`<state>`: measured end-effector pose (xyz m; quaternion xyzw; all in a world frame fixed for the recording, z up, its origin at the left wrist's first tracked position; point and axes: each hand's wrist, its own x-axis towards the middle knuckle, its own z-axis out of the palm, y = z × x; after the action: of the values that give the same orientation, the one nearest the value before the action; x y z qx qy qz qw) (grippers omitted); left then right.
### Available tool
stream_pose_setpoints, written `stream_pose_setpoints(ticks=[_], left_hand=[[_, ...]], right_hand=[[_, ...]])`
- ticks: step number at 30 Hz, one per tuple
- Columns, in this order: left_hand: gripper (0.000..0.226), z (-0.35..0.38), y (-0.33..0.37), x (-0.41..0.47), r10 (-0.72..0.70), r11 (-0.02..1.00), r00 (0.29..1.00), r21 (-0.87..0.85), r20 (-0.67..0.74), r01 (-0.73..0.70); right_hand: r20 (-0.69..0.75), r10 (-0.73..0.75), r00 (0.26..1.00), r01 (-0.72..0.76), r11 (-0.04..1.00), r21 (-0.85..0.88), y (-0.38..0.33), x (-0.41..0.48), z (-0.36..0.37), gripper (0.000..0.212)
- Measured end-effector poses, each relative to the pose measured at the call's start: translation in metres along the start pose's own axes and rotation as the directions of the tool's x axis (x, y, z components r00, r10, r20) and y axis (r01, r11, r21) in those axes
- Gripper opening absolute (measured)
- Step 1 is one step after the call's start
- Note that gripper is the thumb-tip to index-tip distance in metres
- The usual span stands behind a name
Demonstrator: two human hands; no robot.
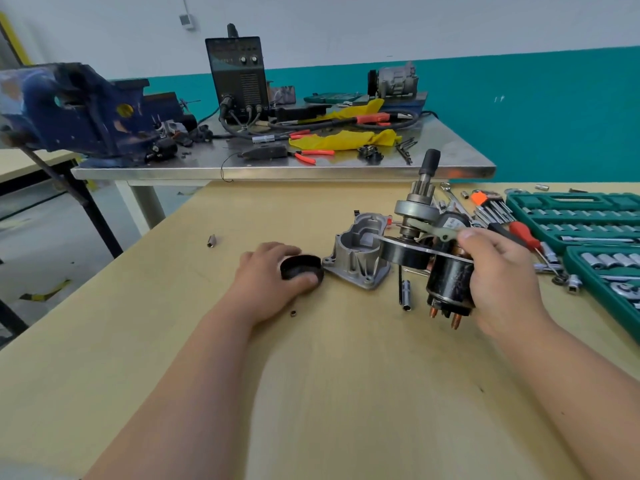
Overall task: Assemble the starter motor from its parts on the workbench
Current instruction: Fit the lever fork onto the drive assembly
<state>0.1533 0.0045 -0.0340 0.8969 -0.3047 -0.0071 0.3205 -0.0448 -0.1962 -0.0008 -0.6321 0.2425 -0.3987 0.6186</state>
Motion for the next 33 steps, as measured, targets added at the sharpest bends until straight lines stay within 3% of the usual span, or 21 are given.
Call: stream_pose_setpoints(ticks=[3, 6, 8, 19, 23, 25, 29, 31, 33], left_hand=[[0.019, -0.012, -0.011, 0.003, -0.144, 0.971, 0.975, -0.213, -0.167, 0.107], [0.034, -0.012, -0.018, 0.005, -0.19, 0.976, 0.979, 0.09, -0.078, 0.197], [0.042, -0.01, -0.017, 0.005, -0.211, 0.959, 0.975, 0.179, -0.065, 0.219], [0.033, -0.017, -0.022, 0.004, -0.262, 0.963, 0.954, 0.021, -0.148, 0.268], [0.036, -0.019, -0.024, 0.005, -0.299, 0.954, 0.917, -0.088, -0.265, 0.286], [0.038, -0.019, -0.027, 0.006, -0.341, 0.936, 0.89, -0.018, -0.304, 0.353], [0.041, -0.018, -0.033, 0.007, -0.465, 0.859, 0.86, 0.128, -0.211, 0.496], [0.038, -0.014, -0.034, 0.01, -0.447, 0.871, 0.867, 0.116, -0.22, 0.478], [0.032, -0.01, -0.034, 0.012, -0.359, 0.932, 0.889, -0.063, -0.283, 0.356]], right_hand=[[0.003, -0.005, 1.0, 0.005, 1.0, -0.005, 0.0, 0.0, 0.0, 0.017], [0.007, -0.011, 1.0, 0.011, 1.0, -0.012, 0.003, 0.001, 0.0, 0.018], [0.012, -0.012, 1.0, 0.013, 1.0, -0.024, 0.005, 0.002, 0.0, 0.021], [-0.005, -0.002, 1.0, 0.002, 1.0, -0.021, 0.01, 0.005, -0.002, 0.016], [-0.033, -0.01, 0.999, 0.009, 0.999, -0.035, 0.009, 0.005, -0.001, 0.018], [-0.065, -0.008, 0.998, 0.008, 1.0, -0.007, 0.008, 0.006, -0.001, 0.018], [-0.124, -0.044, 0.991, 0.051, 0.997, 0.054, 0.005, 0.009, -0.005, 0.016], [-0.158, -0.047, 0.986, 0.057, 0.997, 0.057, 0.003, 0.011, -0.007, 0.014], [-0.182, -0.034, 0.983, 0.047, 0.997, 0.064, 0.003, 0.013, -0.009, 0.013]])
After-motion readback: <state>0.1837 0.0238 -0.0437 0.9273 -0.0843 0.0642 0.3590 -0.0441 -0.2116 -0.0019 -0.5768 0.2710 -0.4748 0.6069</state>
